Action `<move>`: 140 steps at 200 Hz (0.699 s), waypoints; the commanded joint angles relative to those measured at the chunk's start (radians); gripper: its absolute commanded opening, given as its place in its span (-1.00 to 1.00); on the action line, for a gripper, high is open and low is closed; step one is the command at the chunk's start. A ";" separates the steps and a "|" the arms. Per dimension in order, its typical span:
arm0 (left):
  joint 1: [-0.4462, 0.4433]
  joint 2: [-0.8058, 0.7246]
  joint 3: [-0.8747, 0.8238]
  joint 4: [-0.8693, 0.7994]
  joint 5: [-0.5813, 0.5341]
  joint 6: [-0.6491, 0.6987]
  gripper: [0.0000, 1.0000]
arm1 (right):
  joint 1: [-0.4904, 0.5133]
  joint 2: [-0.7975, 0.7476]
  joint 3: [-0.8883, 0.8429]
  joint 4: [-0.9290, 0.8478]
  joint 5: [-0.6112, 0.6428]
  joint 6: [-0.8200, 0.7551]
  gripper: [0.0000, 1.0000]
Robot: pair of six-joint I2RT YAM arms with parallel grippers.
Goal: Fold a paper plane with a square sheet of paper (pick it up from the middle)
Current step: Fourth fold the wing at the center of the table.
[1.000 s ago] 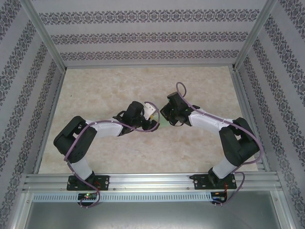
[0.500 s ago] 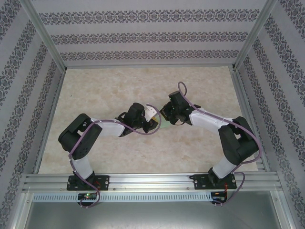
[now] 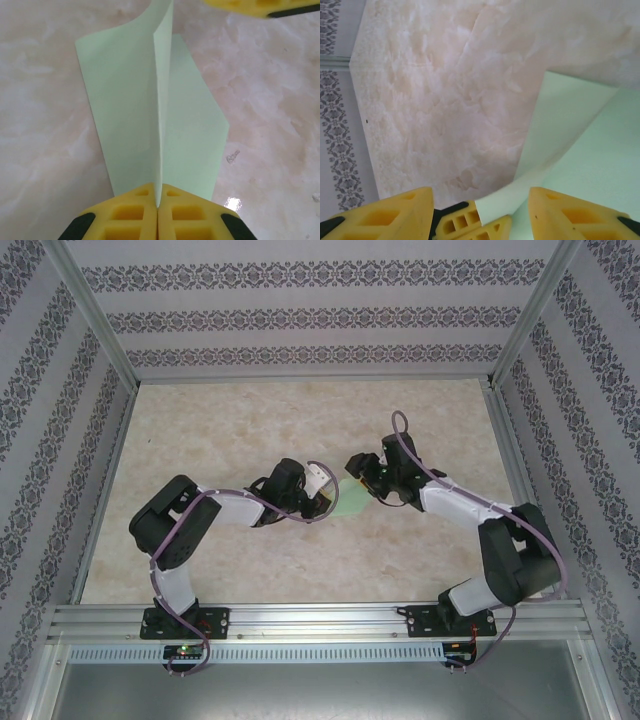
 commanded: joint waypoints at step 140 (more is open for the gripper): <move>-0.008 0.064 0.059 -0.032 0.143 -0.289 -0.76 | 0.046 0.141 -0.076 0.172 -0.120 -0.134 -0.13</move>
